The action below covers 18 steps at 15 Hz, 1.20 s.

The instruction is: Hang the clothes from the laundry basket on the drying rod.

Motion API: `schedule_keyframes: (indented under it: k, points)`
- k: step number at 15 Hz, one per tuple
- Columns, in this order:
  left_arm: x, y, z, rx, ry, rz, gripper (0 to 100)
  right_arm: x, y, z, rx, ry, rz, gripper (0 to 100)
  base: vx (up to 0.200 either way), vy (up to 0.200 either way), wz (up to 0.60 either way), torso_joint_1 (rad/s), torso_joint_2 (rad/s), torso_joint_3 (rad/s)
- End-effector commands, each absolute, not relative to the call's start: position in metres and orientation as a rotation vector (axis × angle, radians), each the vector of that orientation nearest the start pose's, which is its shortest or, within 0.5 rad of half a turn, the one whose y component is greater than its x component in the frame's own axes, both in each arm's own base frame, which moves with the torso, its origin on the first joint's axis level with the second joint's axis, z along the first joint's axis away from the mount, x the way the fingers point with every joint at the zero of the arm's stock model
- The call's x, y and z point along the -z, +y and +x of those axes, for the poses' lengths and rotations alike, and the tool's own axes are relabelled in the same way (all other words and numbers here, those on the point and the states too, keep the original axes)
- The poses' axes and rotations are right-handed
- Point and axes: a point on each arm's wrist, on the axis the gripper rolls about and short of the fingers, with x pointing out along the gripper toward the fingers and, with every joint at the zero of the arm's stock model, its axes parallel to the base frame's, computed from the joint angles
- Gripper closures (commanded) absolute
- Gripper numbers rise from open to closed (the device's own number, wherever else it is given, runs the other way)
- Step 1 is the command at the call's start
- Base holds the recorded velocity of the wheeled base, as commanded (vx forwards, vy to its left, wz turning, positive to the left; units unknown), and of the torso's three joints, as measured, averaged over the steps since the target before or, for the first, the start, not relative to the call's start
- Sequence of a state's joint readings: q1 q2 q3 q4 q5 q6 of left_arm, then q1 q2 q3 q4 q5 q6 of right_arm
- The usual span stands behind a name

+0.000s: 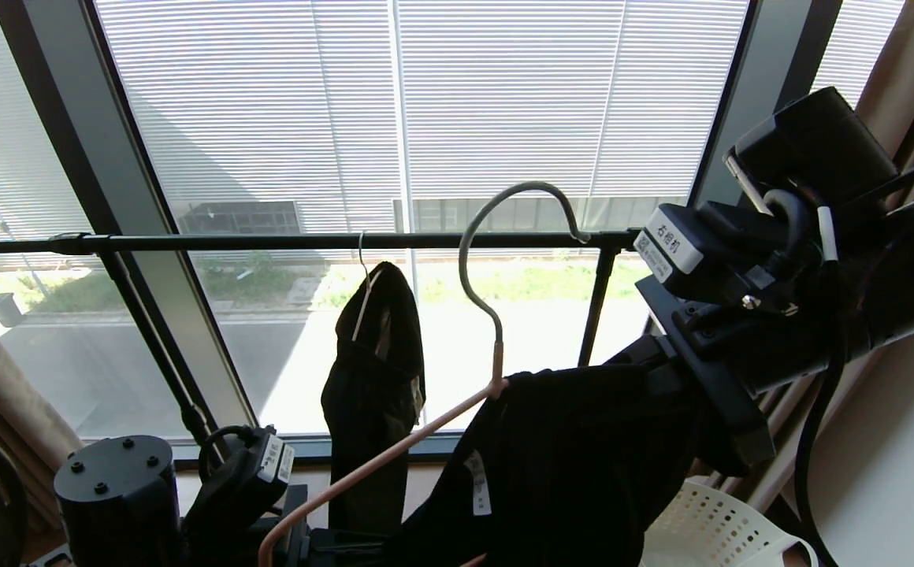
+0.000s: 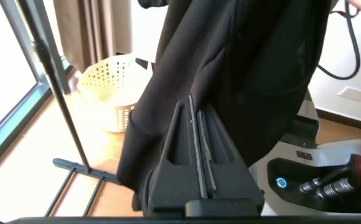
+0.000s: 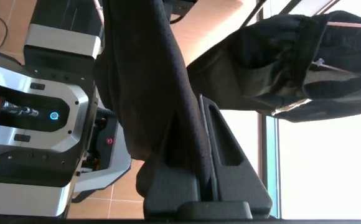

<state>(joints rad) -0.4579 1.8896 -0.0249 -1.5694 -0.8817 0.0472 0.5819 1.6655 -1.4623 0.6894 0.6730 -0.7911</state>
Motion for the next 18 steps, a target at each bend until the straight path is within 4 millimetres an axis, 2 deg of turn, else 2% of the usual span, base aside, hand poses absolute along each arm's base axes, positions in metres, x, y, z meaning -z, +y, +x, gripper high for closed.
schedule_keyframes:
  k: [1,9,18]
  points:
    - [-0.070,-0.100,0.183,1.297,0.261,-0.029,100,-0.263,0.144,0.226,-1.408,0.445,-0.572,100,0.000,0.000,0.00,0.000,0.00,0.000]
    - [-0.073,-0.090,0.193,1.235,0.238,-0.032,100,-0.253,0.115,0.241,-1.285,0.476,-0.537,100,0.000,0.000,0.00,0.000,0.00,0.000]
    - [-0.077,-0.084,0.196,1.205,0.213,-0.030,100,-0.239,0.090,0.264,-1.088,0.365,-0.582,100,0.000,0.000,0.00,0.000,0.00,0.000]
